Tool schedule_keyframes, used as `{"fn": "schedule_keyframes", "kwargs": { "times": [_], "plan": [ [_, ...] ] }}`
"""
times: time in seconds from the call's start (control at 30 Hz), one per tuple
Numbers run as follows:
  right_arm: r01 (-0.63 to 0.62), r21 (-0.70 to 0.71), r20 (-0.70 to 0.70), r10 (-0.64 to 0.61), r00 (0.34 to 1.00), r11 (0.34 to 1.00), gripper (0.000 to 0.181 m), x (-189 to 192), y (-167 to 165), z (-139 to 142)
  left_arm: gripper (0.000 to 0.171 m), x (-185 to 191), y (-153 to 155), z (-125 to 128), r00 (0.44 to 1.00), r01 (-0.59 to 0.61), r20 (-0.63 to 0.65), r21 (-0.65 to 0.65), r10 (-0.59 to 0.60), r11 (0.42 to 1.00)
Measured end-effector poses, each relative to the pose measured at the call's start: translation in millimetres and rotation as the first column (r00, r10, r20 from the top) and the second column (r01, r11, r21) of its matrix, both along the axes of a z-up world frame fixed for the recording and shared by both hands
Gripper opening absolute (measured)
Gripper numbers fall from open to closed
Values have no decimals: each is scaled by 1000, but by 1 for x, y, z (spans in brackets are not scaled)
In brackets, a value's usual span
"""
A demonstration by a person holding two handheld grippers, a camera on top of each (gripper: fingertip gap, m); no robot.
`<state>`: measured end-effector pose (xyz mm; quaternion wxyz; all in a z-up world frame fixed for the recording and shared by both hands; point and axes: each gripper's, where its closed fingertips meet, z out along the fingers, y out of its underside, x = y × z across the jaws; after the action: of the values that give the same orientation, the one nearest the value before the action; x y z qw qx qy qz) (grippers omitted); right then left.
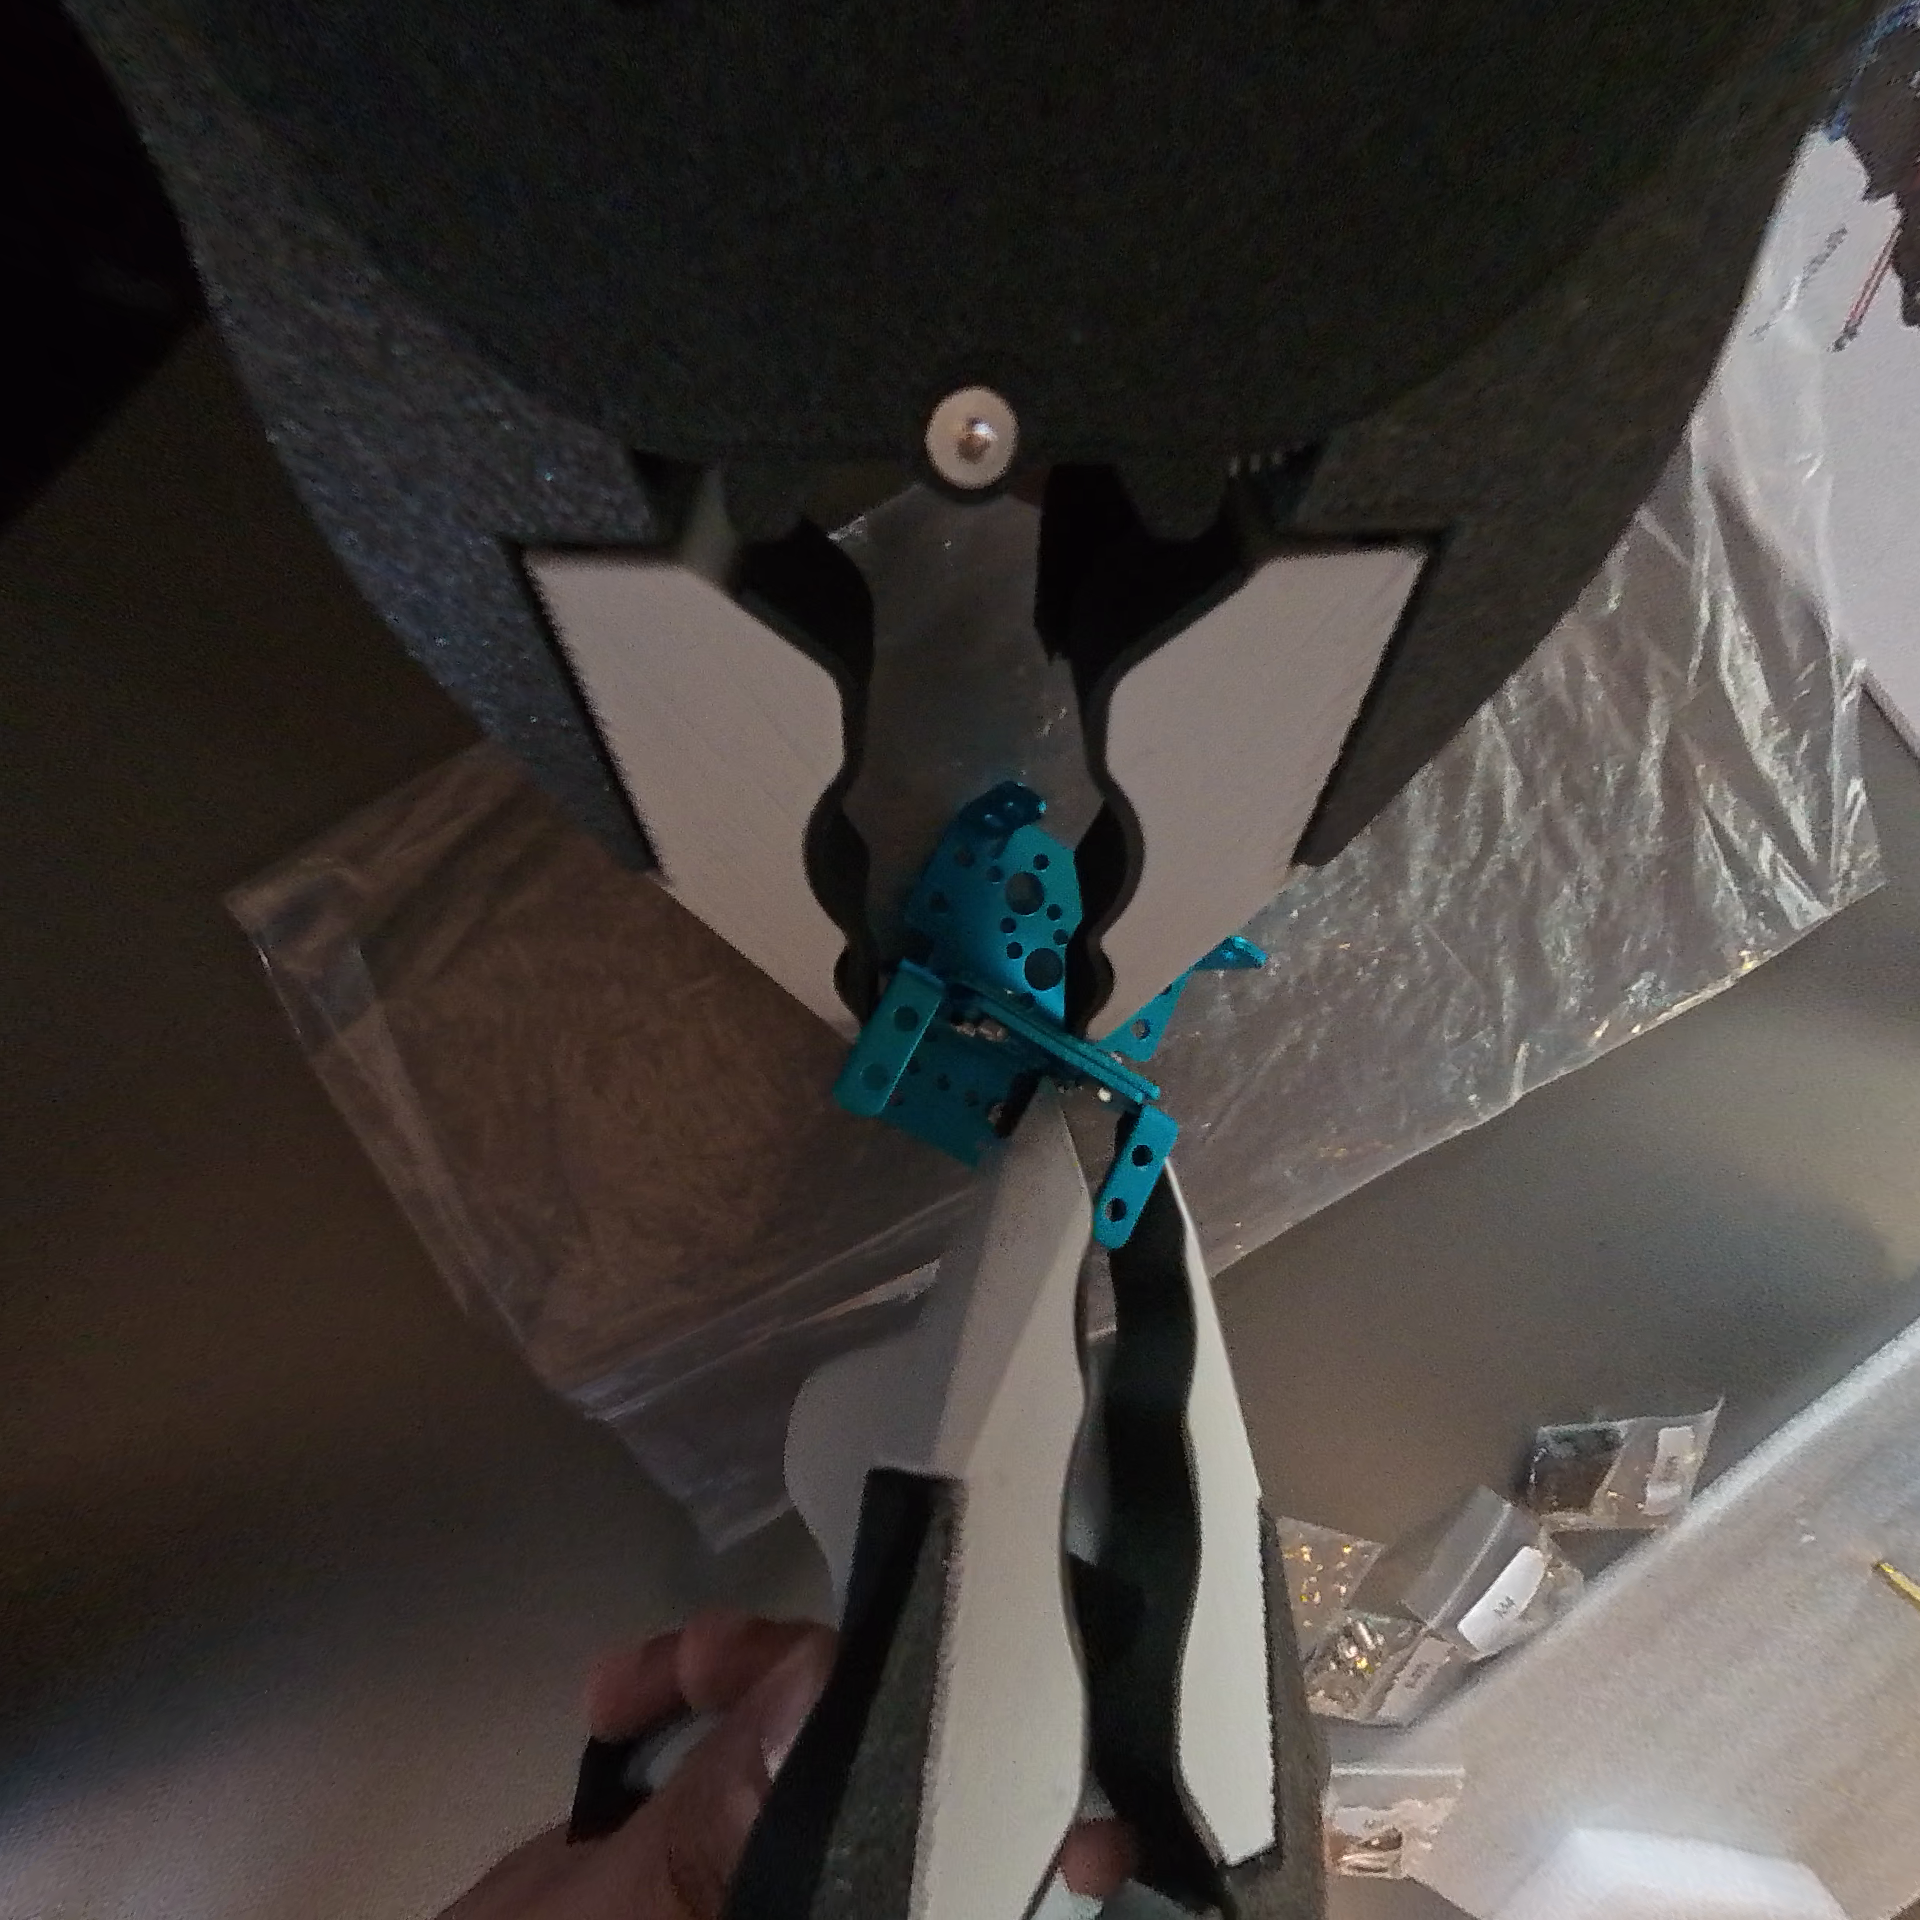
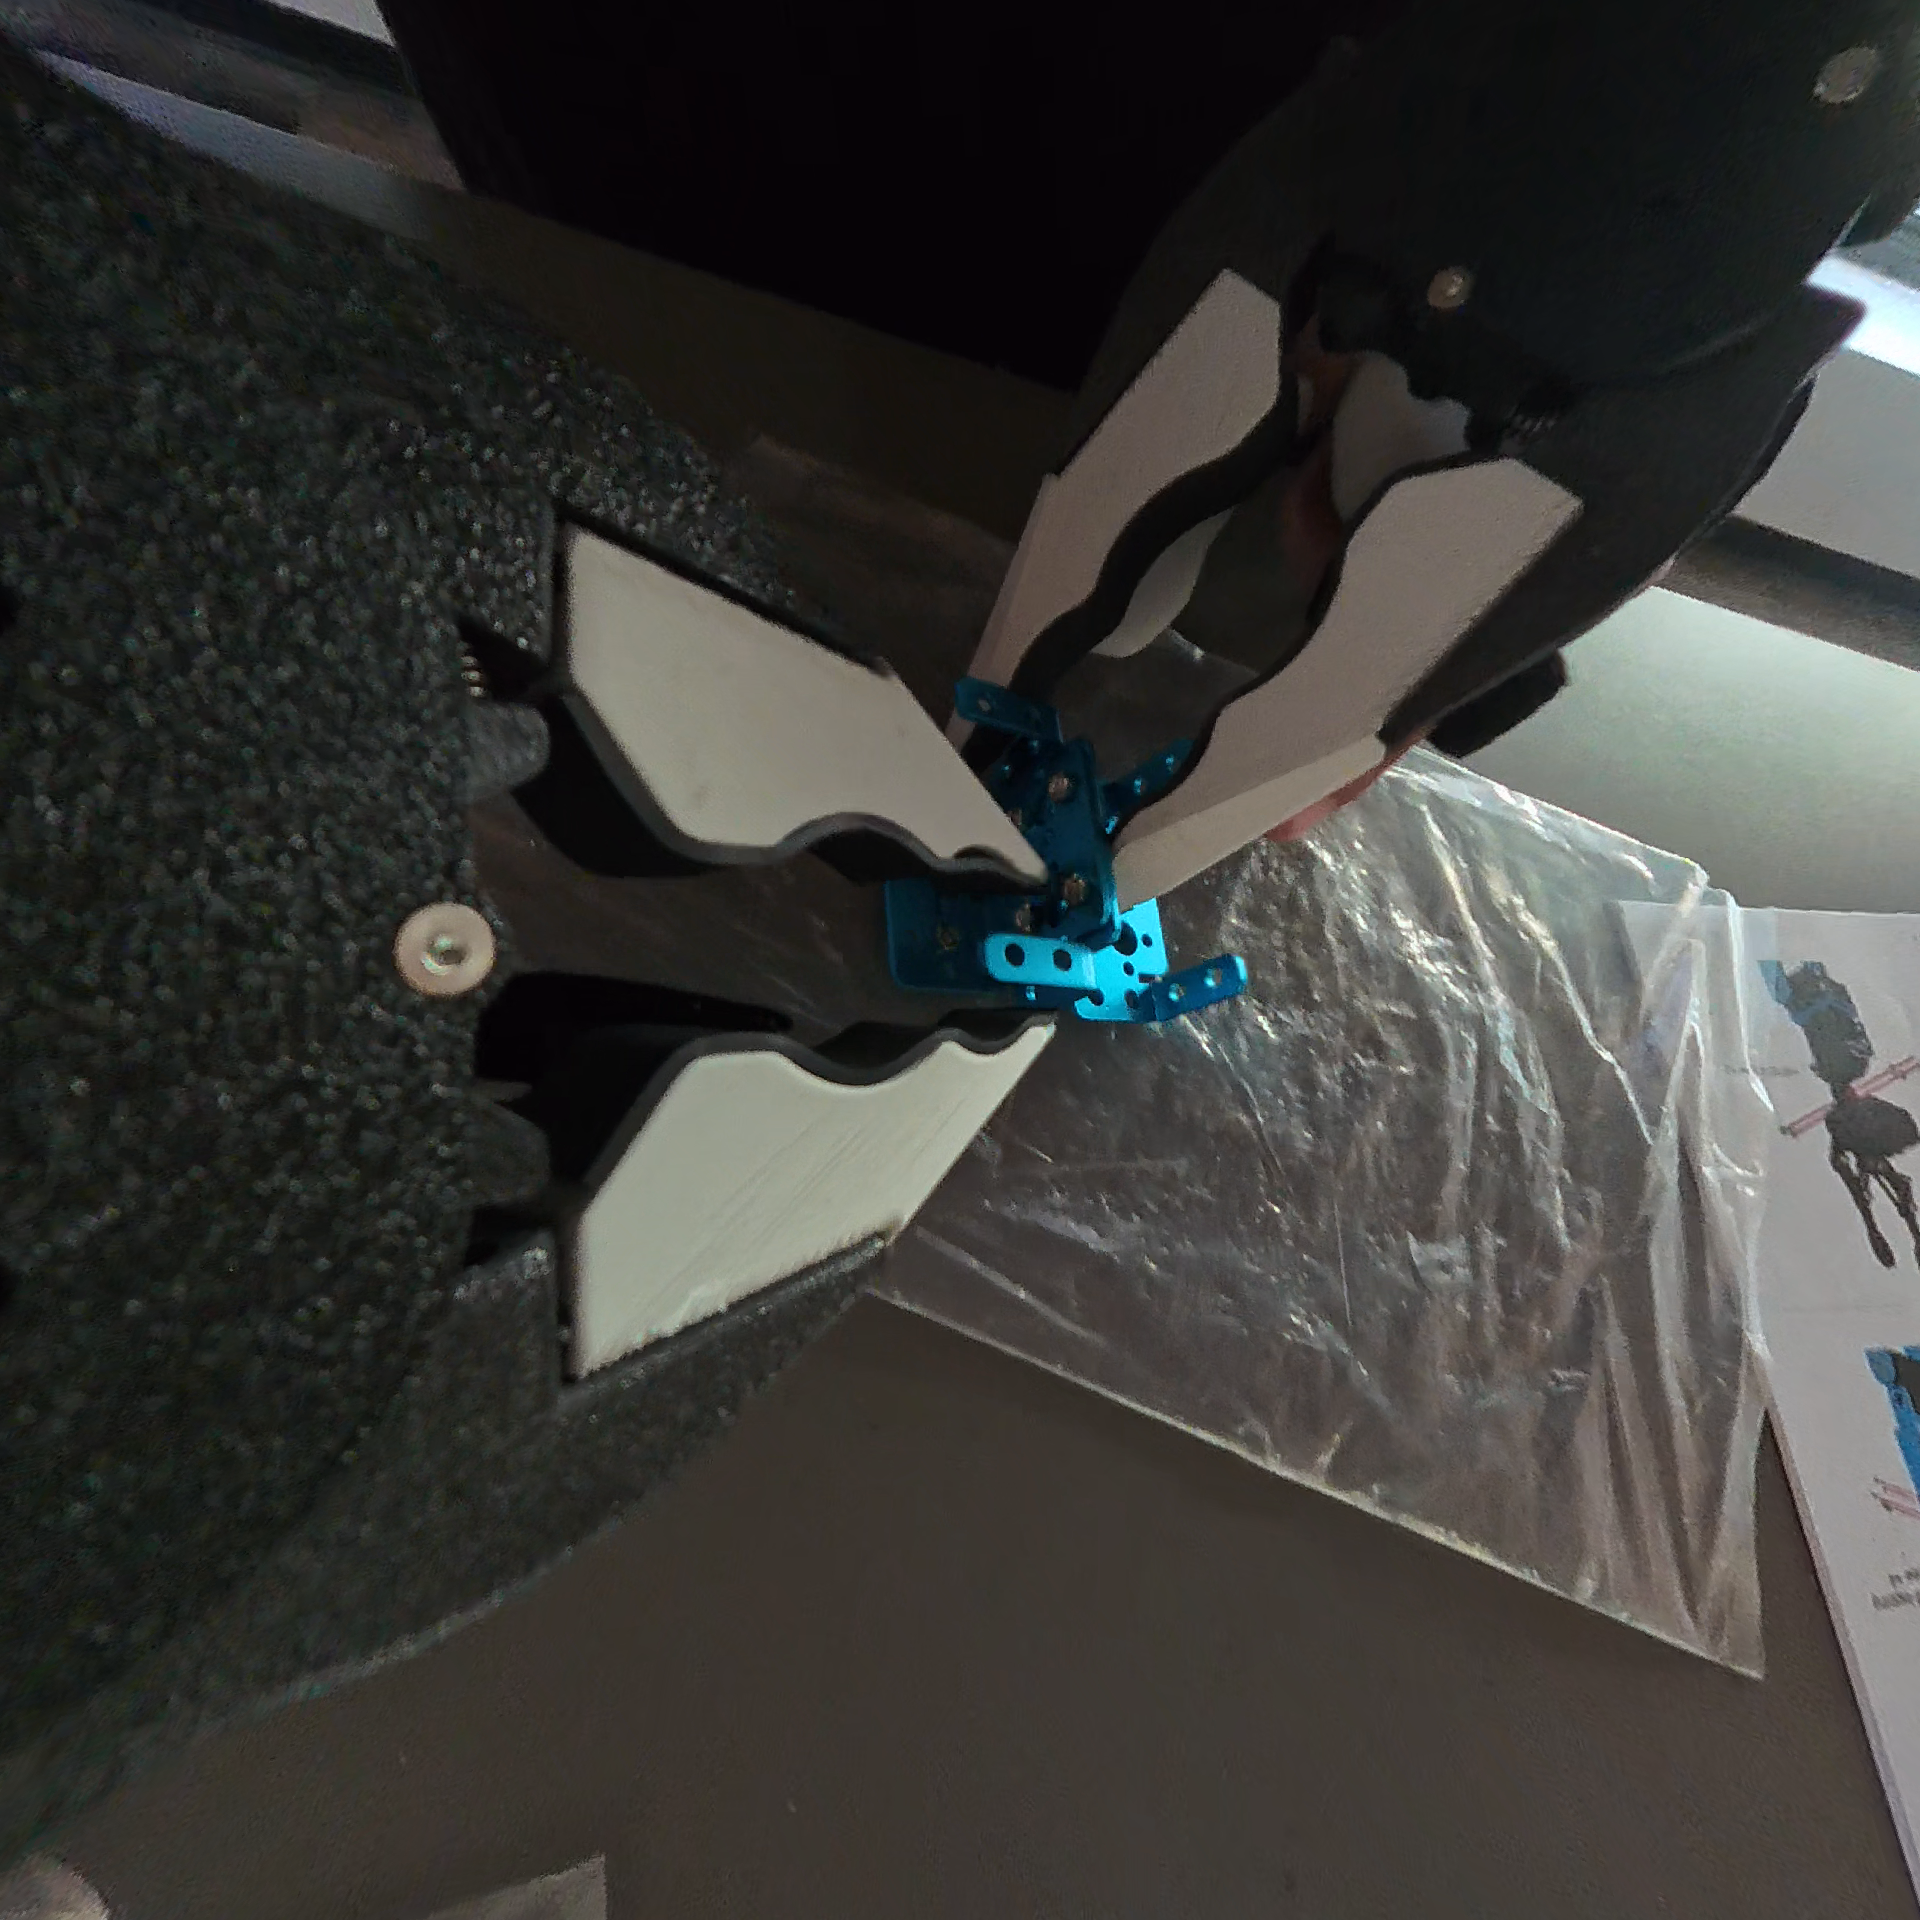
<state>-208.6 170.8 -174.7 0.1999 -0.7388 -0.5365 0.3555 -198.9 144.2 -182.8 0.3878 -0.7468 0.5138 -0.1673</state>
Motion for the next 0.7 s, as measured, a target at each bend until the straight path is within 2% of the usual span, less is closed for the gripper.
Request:
{"fn": "schedule_keyframes", "kwargs": {
  "times": [0.17,0.3,0.37,0.47,0.57,0.7],
  "plan": [
    [2,39,36,-4,999,999,19,0,0,-1,36,0,-1,0,1000,1,-4,7,-1,1000],
    [12,-28,15,-12,1000,1000,17,0,-1,1,36,0,-2,0,1000,4,-9,16,-4,1000],
    [0,-54,3,0,1000,999,22,0,-3,1,36,0,-2,0,1000,6,-7,13,-6,1000],
    [-15,-16,26,15,1000,1000,26,0,-6,1,36,0,-3,0,1000,6,-4,7,-6,1000],
    [0,21,47,-1,999,1000,19,0,-2,0,36,0,-3,0,1000,5,-8,15,-5,1000],
    [5,-45,12,-4,1000,999,21,0,-3,2,36,0,-3,0,1000,5,-11,22,-4,1000]
  ]
}}
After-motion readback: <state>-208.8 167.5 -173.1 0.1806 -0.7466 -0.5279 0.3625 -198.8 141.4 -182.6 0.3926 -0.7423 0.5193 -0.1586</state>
